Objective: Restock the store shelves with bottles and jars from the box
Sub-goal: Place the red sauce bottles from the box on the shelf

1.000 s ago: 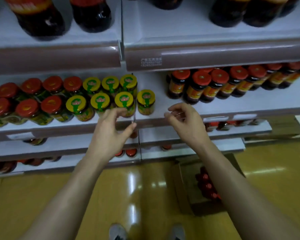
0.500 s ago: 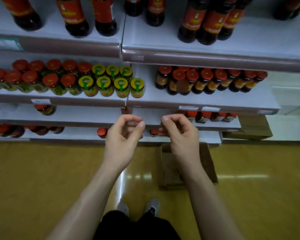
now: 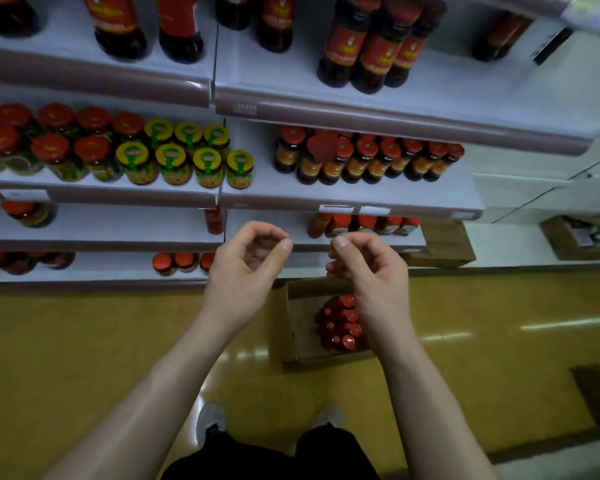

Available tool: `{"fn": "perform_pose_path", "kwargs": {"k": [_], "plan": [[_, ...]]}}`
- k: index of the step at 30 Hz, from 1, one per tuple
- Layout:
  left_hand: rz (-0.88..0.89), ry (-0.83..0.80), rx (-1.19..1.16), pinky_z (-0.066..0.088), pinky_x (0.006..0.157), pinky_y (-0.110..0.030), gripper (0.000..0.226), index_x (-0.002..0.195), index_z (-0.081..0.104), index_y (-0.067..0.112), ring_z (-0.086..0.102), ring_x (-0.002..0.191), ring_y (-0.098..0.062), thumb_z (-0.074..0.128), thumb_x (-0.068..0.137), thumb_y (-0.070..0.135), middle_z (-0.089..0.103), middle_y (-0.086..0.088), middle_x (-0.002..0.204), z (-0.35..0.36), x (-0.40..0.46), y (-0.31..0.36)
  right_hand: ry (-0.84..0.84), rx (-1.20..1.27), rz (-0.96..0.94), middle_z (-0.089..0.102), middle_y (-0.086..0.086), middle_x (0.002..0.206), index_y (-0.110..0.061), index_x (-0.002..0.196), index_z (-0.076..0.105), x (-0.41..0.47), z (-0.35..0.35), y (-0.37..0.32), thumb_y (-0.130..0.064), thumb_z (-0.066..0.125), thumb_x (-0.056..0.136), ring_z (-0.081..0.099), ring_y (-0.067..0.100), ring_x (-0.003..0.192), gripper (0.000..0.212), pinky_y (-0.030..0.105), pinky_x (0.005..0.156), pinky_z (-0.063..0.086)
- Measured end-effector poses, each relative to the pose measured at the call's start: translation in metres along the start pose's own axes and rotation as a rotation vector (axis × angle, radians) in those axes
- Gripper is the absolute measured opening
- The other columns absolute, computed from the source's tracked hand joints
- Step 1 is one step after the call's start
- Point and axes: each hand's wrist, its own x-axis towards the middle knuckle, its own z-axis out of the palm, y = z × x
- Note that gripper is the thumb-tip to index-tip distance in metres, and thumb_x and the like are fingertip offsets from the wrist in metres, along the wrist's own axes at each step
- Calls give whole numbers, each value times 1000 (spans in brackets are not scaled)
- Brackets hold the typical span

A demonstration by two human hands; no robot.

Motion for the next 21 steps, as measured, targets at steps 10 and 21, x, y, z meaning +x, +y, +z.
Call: {"fn": "perform_pose_path", "kwargs": {"k": [10,21], "plan": [[-52,-3,120,59,83,-25,14,103,72,17,70,91,-13,75,92,10,74,2,95,147,-9,9,-160,-11,-19,74,6,93,-11,107,73,42,-143,31,-20,68,100,72,16,84,12,26,78,60],[-146,25,242,59,84,-31,9,103,74,18,71,92,-14,71,96,13,75,5,94,270,-9,-46,-260,-53,104,77,5,96,-15,102,75,106,-248,112,-14,73,97,73,27,89,6,37,83,62]]}}
